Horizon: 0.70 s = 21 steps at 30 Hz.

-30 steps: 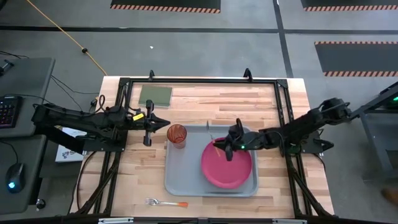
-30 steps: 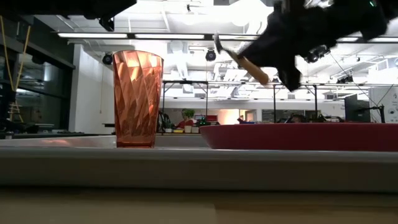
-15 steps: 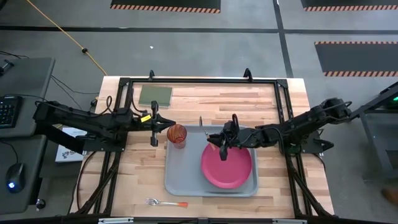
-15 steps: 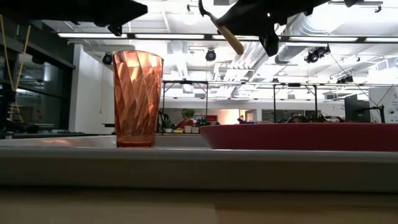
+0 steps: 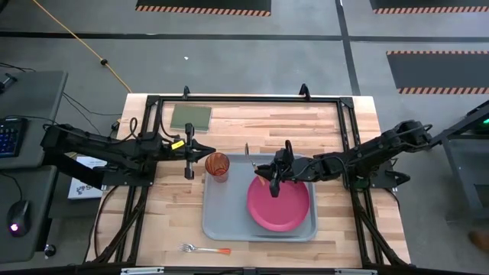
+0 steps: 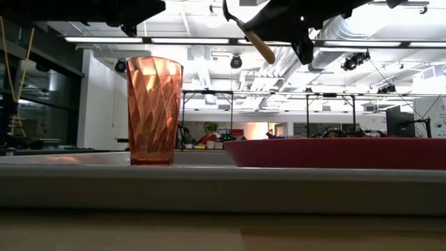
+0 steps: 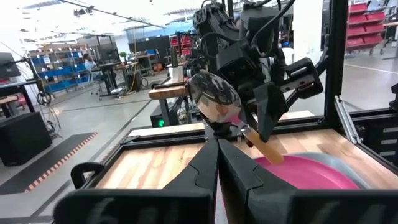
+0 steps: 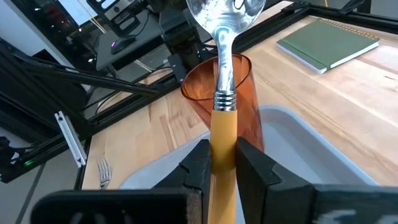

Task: Pick and place plate/cup/fork/spoon on tray
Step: Put the orange spoon to the left side of the pink plate on the gray tray

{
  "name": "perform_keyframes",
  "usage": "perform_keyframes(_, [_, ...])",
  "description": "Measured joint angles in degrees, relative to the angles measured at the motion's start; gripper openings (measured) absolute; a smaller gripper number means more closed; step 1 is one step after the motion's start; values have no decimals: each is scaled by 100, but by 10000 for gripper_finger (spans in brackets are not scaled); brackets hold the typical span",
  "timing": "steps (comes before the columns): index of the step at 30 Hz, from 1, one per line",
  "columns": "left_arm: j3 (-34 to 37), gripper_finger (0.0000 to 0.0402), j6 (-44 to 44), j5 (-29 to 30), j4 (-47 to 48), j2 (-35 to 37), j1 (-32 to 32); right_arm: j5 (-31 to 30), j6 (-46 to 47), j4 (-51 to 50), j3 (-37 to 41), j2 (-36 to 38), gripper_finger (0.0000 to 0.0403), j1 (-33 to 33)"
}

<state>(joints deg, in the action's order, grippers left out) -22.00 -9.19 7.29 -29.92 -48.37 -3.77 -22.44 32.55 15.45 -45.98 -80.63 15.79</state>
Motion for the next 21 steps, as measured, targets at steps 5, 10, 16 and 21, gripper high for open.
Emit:
perform_keyframes(5, [0, 3, -2, 2, 1, 0, 0, 2, 60, 33, 0, -45, 39, 0])
perform_keyframes(10, [0, 3, -1, 2, 9, 1, 0, 6, 174, 76, 0, -260, 39, 0])
perform_keyframes(16, [-2, 3, -2, 0, 31, 1, 0, 171, 321, 398, 1, -642, 39, 0])
perform_keyframes(21, [-2, 3, 2, 0, 45, 0, -2, 177, 452, 500, 2, -725, 39, 11])
